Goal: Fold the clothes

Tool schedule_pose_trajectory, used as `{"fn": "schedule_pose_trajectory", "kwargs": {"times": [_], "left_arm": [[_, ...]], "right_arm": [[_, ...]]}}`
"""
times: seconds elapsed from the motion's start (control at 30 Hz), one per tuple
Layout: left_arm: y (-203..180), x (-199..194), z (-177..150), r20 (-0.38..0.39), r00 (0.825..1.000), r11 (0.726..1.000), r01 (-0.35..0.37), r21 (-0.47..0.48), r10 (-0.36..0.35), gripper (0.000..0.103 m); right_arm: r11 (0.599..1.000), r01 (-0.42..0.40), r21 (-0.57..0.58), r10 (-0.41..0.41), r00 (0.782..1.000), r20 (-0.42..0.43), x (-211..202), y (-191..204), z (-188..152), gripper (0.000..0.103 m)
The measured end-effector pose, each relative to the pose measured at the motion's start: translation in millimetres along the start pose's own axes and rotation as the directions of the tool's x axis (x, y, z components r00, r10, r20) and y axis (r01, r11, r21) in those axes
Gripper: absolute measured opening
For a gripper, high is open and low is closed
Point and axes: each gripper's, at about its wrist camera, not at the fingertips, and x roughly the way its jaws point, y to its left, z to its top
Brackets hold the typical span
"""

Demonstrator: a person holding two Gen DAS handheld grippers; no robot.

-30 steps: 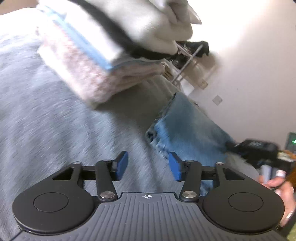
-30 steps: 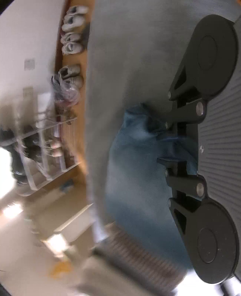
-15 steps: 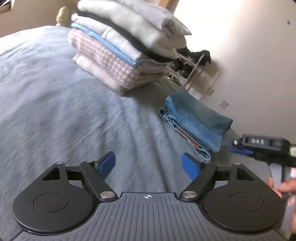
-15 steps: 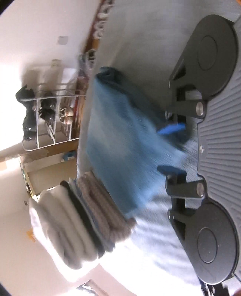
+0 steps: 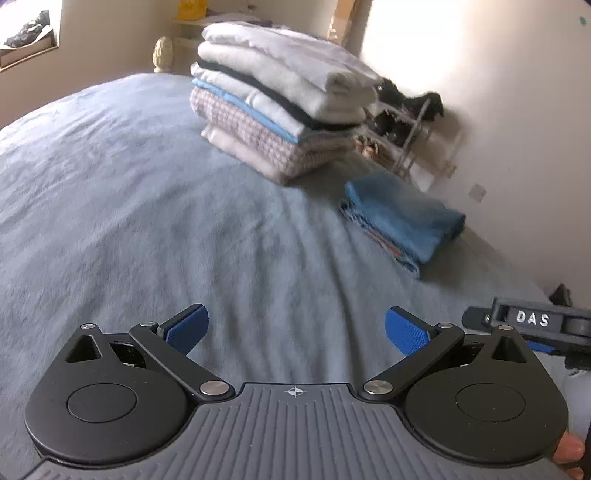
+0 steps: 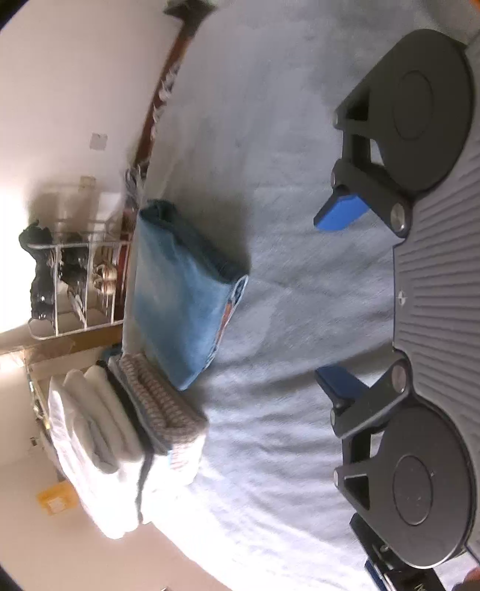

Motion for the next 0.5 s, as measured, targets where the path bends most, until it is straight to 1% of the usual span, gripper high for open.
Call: {"fn": "schedule_pose_trajectory", "kwargs": {"times": [0.07, 0.13, 0.17, 0.2, 0.27, 0.37, 0.43, 0.5], "left_arm": [[-10.3, -6.0, -7.0, -0.012, 1.000, 1.000, -0.021, 0.022, 0.022, 0.103], [-22.0, -12.5, -13.6, -0.017, 0.999, 0.997, -0.047, 0.054, 0.048, 0.103], [-26.9, -16.2, -15.7, -0.005, 0.999, 0.997, -0.043, 0.065, 0.044, 0.103], [-31.7, -19.9, -17.8, 0.007, 0.999, 0.996, -0.040, 0.077, 0.039, 0.103], [-41.8, -27.7, -21.5, 0.031, 0.999, 0.995, -0.022, 0.100, 0.019, 0.103], [-52.6, -35.1, -22.2, 0.037, 0.999, 0.994, 0.027, 0.110, -0.031, 0.103], [-59.9, -36.9, -21.2, 0.034, 0.999, 0.994, 0.034, 0.104, -0.038, 0.103], [-68.9, -38.8, -22.6, 0.047, 0.999, 0.993, 0.017, 0.116, -0.023, 0.103]], "right_arm": [[0.999, 0.030, 0.010, -0.030, 0.999, 0.009, -9.6, -3.1, -5.5, 0.087], [0.997, 0.066, 0.029, -0.067, 0.997, 0.029, -18.6, -8.5, -9.4, 0.093], [0.995, 0.092, 0.037, -0.094, 0.995, 0.041, -23.2, -11.0, -11.0, 0.099], [0.993, 0.113, 0.044, -0.115, 0.992, 0.053, -28.3, -13.6, -12.0, 0.103], [0.990, 0.131, 0.049, -0.135, 0.987, 0.092, -39.3, -19.2, -14.0, 0.103], [0.992, 0.120, 0.041, -0.125, 0.982, 0.143, -52.9, -28.7, -17.3, 0.103], [0.992, 0.123, 0.027, -0.126, 0.980, 0.155, -59.0, -35.2, -20.0, 0.103], [0.992, 0.127, 0.015, -0.128, 0.980, 0.155, -62.8, -42.2, -22.8, 0.103]]}}
